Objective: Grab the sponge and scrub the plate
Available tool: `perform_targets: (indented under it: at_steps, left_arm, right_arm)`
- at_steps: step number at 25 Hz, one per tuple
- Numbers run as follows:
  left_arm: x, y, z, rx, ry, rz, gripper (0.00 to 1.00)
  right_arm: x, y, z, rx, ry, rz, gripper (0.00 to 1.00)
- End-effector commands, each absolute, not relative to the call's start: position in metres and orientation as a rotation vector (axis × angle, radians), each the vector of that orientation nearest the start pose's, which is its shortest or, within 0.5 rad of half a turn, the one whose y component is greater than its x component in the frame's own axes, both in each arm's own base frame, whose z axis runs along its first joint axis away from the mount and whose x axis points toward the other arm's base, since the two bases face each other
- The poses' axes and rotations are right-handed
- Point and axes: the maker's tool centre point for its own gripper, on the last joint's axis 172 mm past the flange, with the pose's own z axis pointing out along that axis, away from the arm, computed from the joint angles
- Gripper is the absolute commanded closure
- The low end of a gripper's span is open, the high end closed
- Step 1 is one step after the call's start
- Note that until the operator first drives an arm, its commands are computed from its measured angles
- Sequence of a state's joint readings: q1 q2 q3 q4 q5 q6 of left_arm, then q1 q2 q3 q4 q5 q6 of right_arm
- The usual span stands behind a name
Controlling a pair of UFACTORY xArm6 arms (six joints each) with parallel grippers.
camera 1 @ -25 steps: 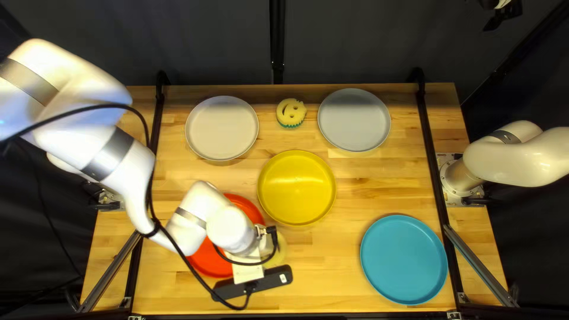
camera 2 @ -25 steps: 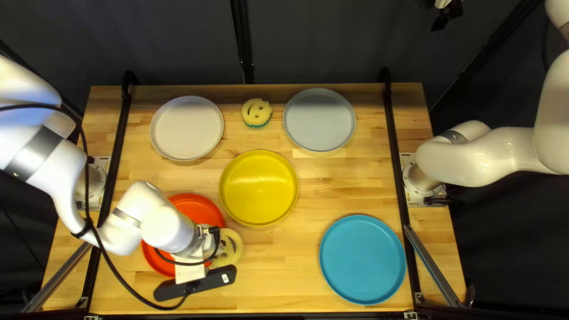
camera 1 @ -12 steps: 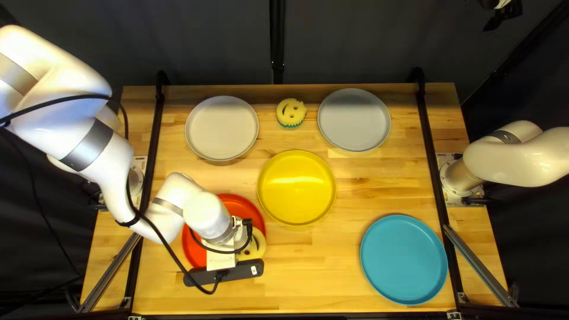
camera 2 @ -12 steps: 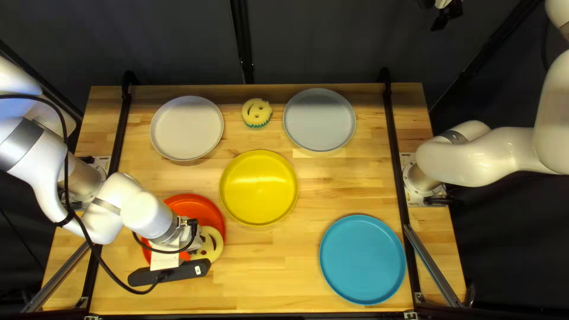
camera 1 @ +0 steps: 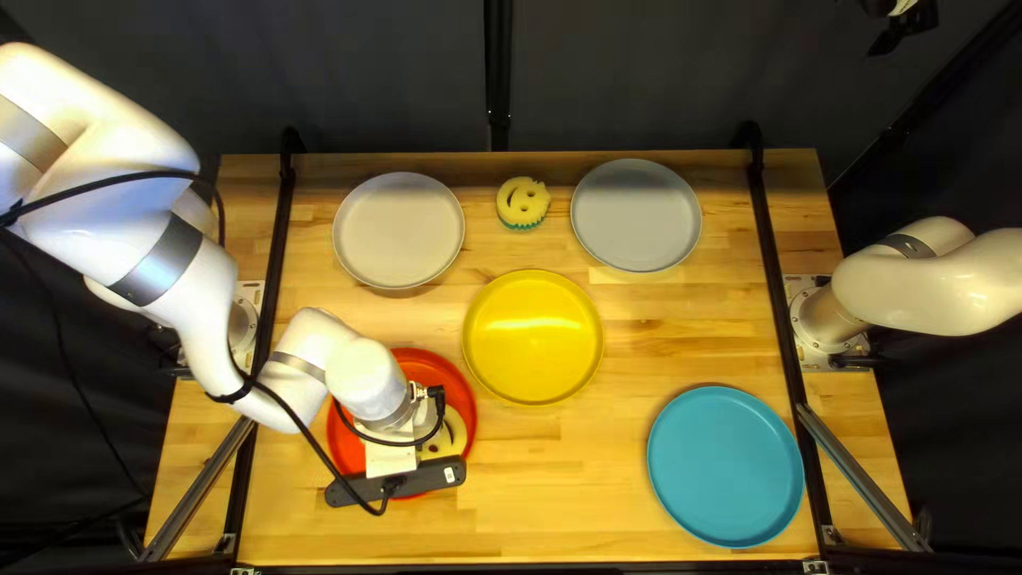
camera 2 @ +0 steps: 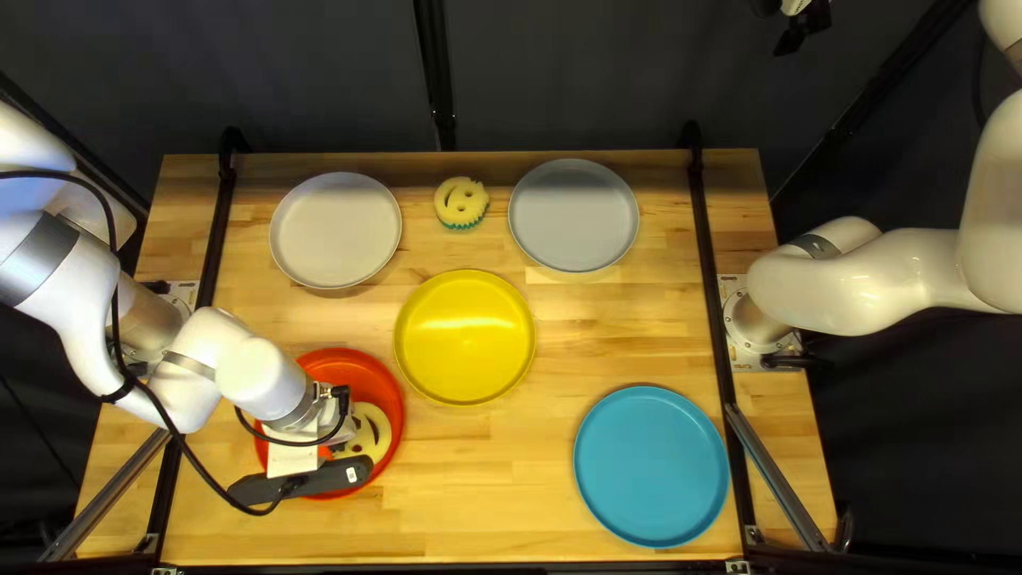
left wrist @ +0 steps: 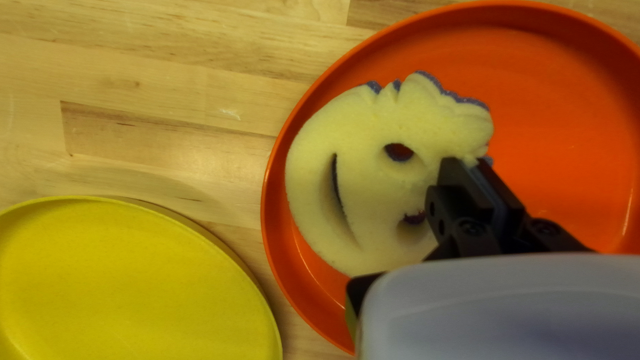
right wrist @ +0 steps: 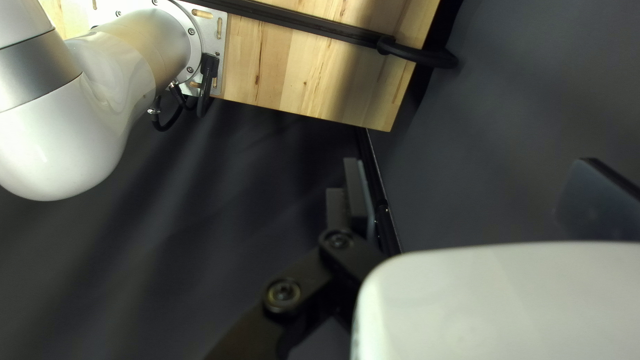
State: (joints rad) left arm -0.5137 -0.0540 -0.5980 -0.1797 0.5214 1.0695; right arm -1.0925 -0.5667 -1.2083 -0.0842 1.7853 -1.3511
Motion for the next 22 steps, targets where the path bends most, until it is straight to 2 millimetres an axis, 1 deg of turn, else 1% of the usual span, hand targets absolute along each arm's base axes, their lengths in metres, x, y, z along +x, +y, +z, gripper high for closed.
perform_targets:
  at_steps: [1, 3, 6, 10, 14, 22]
  left_arm:
    - [0.372, -0.215, 0.073, -2.412, 2.049, -0.285, 1.00]
    - [0.371, -0.215, 0.072, -2.400, 2.054, -0.287, 1.00]
    - [0.366, -0.218, 0.068, -2.377, 2.081, -0.270, 1.00]
    - [0.353, -0.220, 0.065, -2.356, 2.119, -0.239, 1.00]
    - [0.344, -0.223, 0.061, -2.344, 2.147, -0.218, 1.00]
    - [0.321, -0.230, 0.059, -2.339, 2.189, -0.177, 1.00]
  right_arm:
    - [0.110, -0.264, 0.412, -3.135, -0.380, 0.128, 0.00]
    - [0.110, -0.264, 0.412, -3.135, -0.380, 0.128, 0.00]
    - [0.110, -0.264, 0.412, -3.135, -0.380, 0.128, 0.00]
    - [0.110, -0.264, 0.412, -3.135, -0.380, 0.128, 0.00]
    - [0.110, -0.264, 0.412, -3.135, -0.380, 0.128, 0.00]
    - [0.110, -0.264, 0.412, -3.135, -0.380, 0.128, 0.00]
